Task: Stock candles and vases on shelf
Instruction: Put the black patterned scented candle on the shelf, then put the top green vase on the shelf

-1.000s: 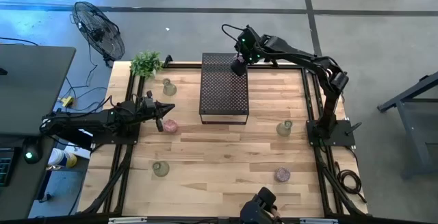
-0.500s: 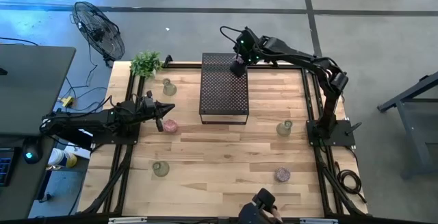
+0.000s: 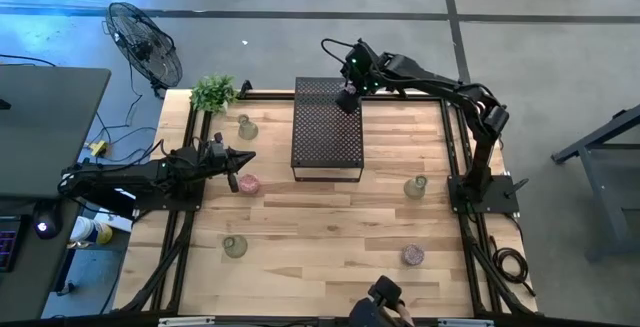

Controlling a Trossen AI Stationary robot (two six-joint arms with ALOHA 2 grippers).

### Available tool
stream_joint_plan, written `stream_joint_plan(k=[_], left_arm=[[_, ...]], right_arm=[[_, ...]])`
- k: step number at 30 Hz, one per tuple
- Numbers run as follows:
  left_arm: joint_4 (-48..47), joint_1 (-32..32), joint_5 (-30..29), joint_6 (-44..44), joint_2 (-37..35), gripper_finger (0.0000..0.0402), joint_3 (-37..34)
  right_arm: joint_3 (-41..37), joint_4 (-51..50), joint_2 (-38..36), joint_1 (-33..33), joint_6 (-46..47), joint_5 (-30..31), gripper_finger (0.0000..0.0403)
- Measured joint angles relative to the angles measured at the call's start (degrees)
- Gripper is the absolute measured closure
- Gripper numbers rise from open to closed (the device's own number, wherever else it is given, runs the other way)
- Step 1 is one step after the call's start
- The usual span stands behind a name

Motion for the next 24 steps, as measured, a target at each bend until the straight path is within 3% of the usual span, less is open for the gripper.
stream_joint_plan(k=[11,18,24], left_arm=[[0.0,0.0,0.0,-1.5,0.0,0.0401,0.0],[0.0,0.0,0.0,-2.1,0.0,0.0401,0.0],[0.0,0.0,0.0,-2.8,0.0,0.0401,0.0]], right_arm=[[0.0,1.6,-0.3,1.7,-5.4,3.3,0.0081],[0.0,3.1,-2.6,5.8,-12.0,11.0,0.0081],[0.0,2.3,-7.8,8.5,-11.7,10.6,0.0098]])
